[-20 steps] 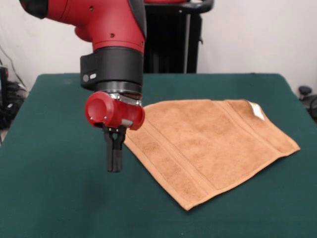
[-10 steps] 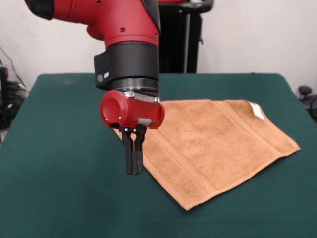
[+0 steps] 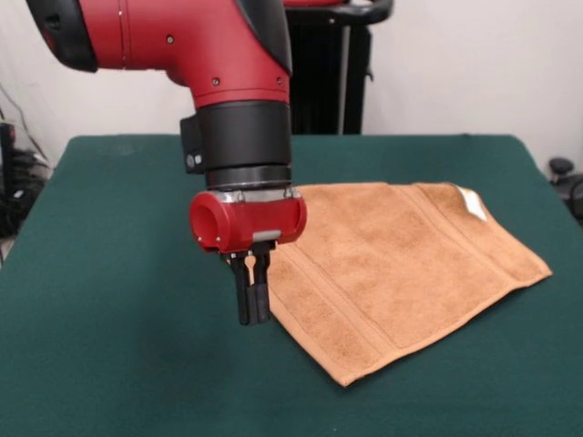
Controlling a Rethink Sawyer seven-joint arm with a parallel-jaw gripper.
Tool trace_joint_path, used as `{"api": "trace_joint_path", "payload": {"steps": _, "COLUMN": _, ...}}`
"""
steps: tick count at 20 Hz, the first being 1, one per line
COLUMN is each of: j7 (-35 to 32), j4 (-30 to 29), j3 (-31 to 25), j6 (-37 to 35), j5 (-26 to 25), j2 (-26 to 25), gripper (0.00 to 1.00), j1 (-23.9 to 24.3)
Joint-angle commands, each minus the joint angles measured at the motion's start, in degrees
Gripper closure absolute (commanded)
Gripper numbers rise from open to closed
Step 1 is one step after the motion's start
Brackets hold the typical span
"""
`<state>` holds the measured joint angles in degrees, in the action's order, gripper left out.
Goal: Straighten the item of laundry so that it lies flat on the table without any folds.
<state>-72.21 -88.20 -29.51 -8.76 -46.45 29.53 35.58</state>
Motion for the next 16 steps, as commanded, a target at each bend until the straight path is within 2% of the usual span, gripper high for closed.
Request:
{"api": "trace_joint_path", "payload": {"steps": 1, "j7": 2.8, "j4": -6.1, "j3": -8.4, "j6": -9.1, "j5": 2.7, "j2": -5.2, "gripper": 1.00, "j1": 0.2}}
{"api": "trace_joint_path", "payload": {"steps": 7, "j7": 2.9, "j4": -7.0, "j3": -12.5, "j6": -5.8, "j5": 1.3, "j2": -6.8, "gripper": 1.00, "j1": 2.6}}
{"api": "trace_joint_path", "payload": {"steps": 16, "j7": 0.8, "j4": -5.9, "j3": -10.1, "j6": -6.7, "j5": 0.4, "j2": -6.9, "gripper": 1.00, "j1": 0.5}}
